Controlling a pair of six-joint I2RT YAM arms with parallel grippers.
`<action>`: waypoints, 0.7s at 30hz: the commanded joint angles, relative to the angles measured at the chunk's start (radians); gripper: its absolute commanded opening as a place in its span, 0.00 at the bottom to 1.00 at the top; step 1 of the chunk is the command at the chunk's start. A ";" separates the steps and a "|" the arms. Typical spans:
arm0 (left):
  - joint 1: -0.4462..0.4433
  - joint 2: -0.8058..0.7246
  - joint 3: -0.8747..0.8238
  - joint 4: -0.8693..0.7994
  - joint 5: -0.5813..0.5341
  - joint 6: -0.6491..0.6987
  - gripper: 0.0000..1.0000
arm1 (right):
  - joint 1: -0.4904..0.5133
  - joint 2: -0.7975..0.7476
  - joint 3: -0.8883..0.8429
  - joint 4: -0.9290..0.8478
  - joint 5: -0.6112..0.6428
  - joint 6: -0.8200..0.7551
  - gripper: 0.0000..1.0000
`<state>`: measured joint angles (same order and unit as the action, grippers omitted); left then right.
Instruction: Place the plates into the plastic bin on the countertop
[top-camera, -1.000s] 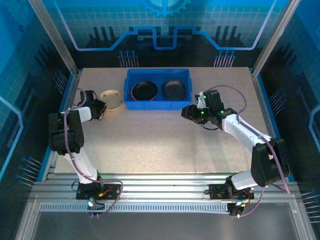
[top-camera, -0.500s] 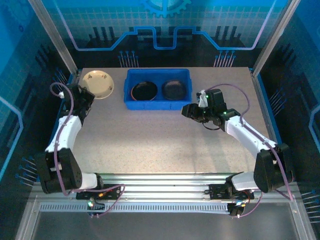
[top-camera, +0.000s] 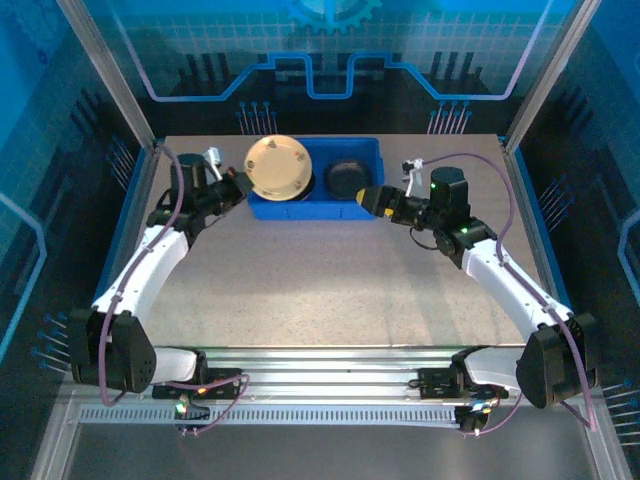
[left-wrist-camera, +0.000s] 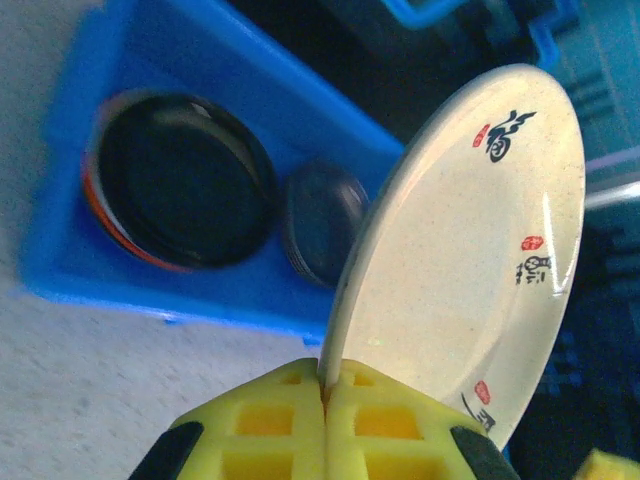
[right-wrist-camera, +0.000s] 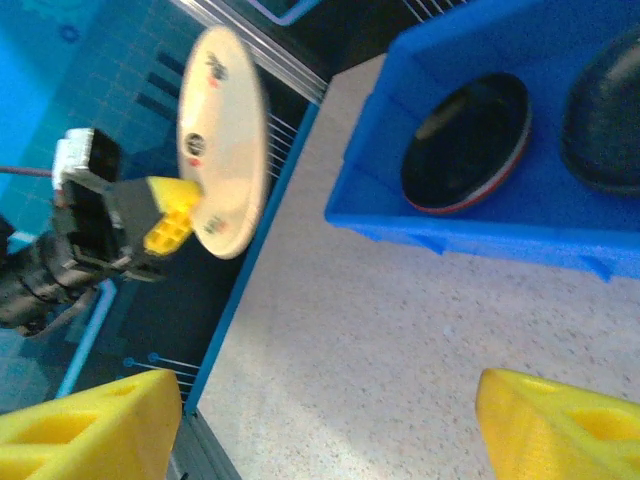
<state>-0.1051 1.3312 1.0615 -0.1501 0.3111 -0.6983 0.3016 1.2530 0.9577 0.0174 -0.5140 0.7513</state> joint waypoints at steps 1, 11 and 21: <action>-0.082 0.028 0.015 0.052 0.082 -0.038 0.00 | -0.004 0.002 0.005 0.093 -0.053 0.040 0.80; -0.233 0.112 0.040 0.110 0.092 -0.055 0.00 | 0.023 0.161 0.044 0.098 -0.049 0.054 0.77; -0.246 0.127 0.043 0.081 0.095 -0.027 0.00 | 0.050 0.275 0.075 0.195 -0.052 0.108 0.00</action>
<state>-0.3470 1.4525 1.0653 -0.0811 0.3763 -0.7277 0.3344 1.5078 0.9867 0.1478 -0.5388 0.8509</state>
